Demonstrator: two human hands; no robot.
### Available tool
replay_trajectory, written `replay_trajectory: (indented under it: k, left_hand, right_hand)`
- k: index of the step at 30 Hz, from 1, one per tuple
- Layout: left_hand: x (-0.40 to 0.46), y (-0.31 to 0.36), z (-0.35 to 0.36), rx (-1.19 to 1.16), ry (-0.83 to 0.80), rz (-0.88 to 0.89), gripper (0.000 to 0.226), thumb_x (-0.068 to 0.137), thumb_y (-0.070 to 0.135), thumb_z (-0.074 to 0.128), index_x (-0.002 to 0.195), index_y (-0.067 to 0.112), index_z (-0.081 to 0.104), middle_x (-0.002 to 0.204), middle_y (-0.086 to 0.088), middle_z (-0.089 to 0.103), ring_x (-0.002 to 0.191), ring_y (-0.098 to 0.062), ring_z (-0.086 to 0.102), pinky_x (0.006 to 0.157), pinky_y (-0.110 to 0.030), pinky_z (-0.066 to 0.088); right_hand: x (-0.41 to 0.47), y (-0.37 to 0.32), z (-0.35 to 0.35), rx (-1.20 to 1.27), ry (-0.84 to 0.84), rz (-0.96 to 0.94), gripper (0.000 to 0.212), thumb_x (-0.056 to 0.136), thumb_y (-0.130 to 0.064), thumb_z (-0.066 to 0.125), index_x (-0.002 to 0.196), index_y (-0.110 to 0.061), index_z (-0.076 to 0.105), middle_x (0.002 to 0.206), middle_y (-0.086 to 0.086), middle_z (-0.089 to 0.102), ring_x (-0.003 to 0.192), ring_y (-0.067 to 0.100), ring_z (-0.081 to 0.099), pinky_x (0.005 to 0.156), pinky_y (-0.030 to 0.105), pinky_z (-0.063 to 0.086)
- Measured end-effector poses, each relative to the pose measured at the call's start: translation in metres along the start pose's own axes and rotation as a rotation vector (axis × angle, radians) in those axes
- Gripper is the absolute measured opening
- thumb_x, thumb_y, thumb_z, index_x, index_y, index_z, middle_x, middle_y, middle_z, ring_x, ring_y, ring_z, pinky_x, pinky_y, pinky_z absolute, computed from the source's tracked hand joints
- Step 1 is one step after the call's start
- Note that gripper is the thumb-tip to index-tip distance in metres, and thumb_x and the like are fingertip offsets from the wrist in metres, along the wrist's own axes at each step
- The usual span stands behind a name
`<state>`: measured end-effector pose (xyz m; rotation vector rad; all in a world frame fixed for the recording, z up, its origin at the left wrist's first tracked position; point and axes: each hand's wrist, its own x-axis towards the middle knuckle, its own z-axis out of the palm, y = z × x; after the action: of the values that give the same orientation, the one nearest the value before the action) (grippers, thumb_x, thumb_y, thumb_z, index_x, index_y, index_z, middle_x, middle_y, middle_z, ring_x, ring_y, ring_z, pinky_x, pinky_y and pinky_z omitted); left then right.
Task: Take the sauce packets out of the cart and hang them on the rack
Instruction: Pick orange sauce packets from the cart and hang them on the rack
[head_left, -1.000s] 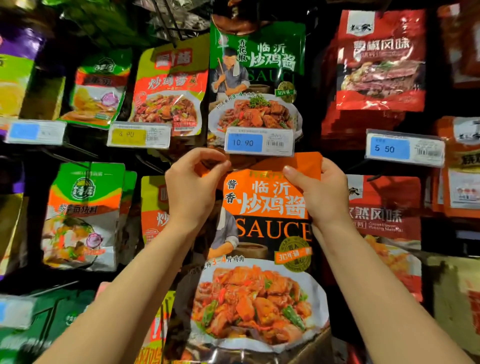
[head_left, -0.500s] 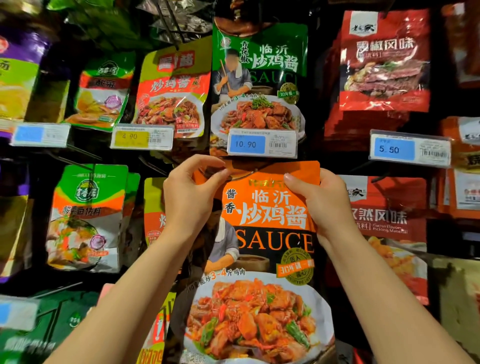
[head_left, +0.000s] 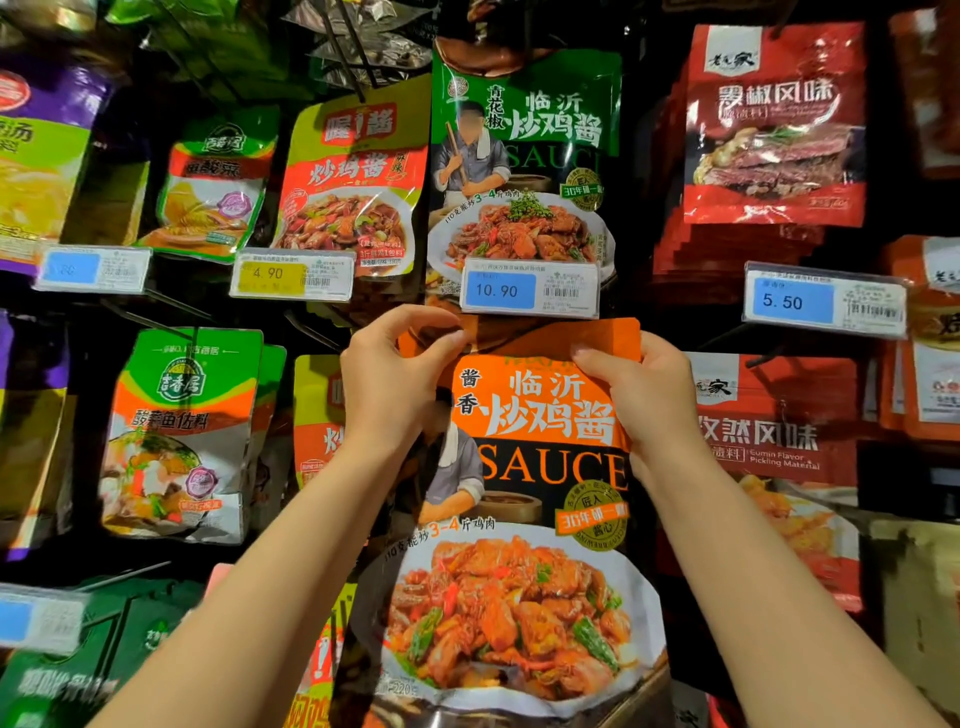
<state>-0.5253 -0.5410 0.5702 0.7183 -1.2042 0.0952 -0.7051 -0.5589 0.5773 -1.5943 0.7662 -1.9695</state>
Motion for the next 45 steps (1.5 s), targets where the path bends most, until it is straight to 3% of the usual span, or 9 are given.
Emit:
replay_trajectory:
  k: [14, 18, 21, 24, 28, 33, 36, 40, 45]
  left_hand:
    - [-0.003, -0.024, 0.014, -0.008, 0.004, -0.014, 0.007, 0.077, 0.025, 0.073, 0.081, 0.029, 0.069, 0.082, 0.018, 0.067, 0.082, 0.002, 0.061, 0.080, -0.034, 0.052]
    - [-0.010, -0.027, 0.012, 0.202, -0.042, 0.038, 0.014, 0.086, 0.036, 0.061, 0.097, 0.030, 0.066, 0.103, 0.007, 0.065, 0.101, -0.009, 0.058, 0.084, -0.030, 0.047]
    - [-0.045, -0.025, 0.000, 0.453, -0.103, 0.152, 0.041, 0.085, 0.055, 0.043, 0.119, 0.036, 0.057, 0.145, -0.004, 0.035, 0.132, -0.025, 0.033, 0.100, -0.042, 0.034]
    - [-0.098, -0.025, -0.008, 0.510, -0.265, 0.279, 0.054, 0.084, 0.068, 0.026, 0.134, 0.051, 0.034, 0.154, 0.011, 0.013, 0.142, -0.015, 0.013, 0.106, -0.051, 0.028]
    - [-0.105, -0.040, -0.003, 0.487, -0.319, 0.236, 0.057, 0.084, 0.069, 0.020, 0.138, 0.052, 0.024, 0.154, 0.016, 0.011, 0.143, -0.007, 0.000, 0.109, -0.040, 0.019]
    - [-0.081, -0.072, 0.022, 0.594, -0.525, 0.143, 0.070, 0.073, 0.074, 0.009, 0.139, 0.054, 0.007, 0.151, 0.020, -0.015, 0.138, -0.004, -0.020, 0.114, -0.050, 0.015]
    - [-0.081, -0.096, 0.034, 0.658, -0.687, 0.147, 0.072, 0.074, 0.074, 0.015, 0.138, 0.053, -0.009, 0.143, 0.019, -0.038, 0.132, -0.006, -0.036, 0.112, -0.056, 0.015]
    - [-0.084, -0.114, 0.039, 0.880, -0.902, 0.108, 0.088, 0.083, 0.056, 0.053, 0.142, 0.045, -0.012, 0.145, 0.010, -0.039, 0.140, -0.021, -0.023, 0.108, -0.058, 0.023]
    - [-0.089, -0.124, 0.043, 0.948, -0.784, 0.209, 0.102, 0.079, 0.048, 0.063, 0.141, 0.042, -0.018, 0.150, 0.005, -0.031, 0.141, -0.023, -0.018, 0.104, -0.051, 0.032]
  right_hand:
    - [0.013, 0.018, -0.002, -0.090, 0.011, -0.007, 0.015, 0.076, -0.017, 0.071, 0.070, -0.018, 0.058, 0.070, 0.005, 0.066, 0.065, 0.026, 0.066, 0.066, 0.043, 0.054]
    - [-0.001, 0.010, -0.004, -0.359, 0.120, -0.220, 0.031, 0.076, -0.025, 0.072, 0.096, -0.026, 0.049, 0.084, -0.005, 0.063, 0.076, 0.017, 0.064, 0.062, 0.033, 0.052]
    - [-0.037, 0.011, -0.014, -0.490, 0.086, -0.406, 0.059, 0.078, -0.035, 0.070, 0.125, -0.031, 0.034, 0.114, -0.006, 0.051, 0.094, 0.006, 0.057, 0.070, 0.018, 0.045]
    - [-0.084, 0.024, -0.025, -0.685, -0.073, -0.505, 0.074, 0.070, -0.060, 0.065, 0.131, -0.046, 0.027, 0.147, -0.013, 0.017, 0.131, 0.007, 0.031, 0.096, 0.026, 0.038]
    - [-0.098, 0.036, -0.029, -0.758, -0.246, -0.360, 0.073, 0.062, -0.076, 0.054, 0.128, -0.057, 0.030, 0.148, -0.033, -0.012, 0.120, -0.014, 0.024, 0.092, 0.024, 0.035]
    - [-0.060, 0.066, -0.022, -0.870, -0.268, -0.203, 0.070, 0.075, -0.057, 0.063, 0.137, -0.041, 0.033, 0.153, -0.022, -0.013, 0.129, 0.017, 0.041, 0.095, 0.031, 0.040]
    - [-0.051, 0.094, -0.019, -1.082, -0.267, -0.199, 0.074, 0.083, -0.054, 0.057, 0.143, -0.043, 0.015, 0.154, -0.008, -0.023, 0.125, 0.035, 0.044, 0.096, 0.039, 0.043]
    - [-0.048, 0.117, -0.016, -1.332, -0.272, -0.205, 0.081, 0.086, -0.041, 0.058, 0.147, -0.035, 0.005, 0.154, 0.002, -0.025, 0.142, 0.038, 0.008, 0.108, 0.043, 0.030]
    - [-0.044, 0.130, -0.001, -1.425, -0.194, -0.390, 0.094, 0.076, -0.032, 0.070, 0.148, -0.031, 0.010, 0.158, 0.008, 0.001, 0.144, 0.035, 0.006, 0.108, 0.049, 0.029]
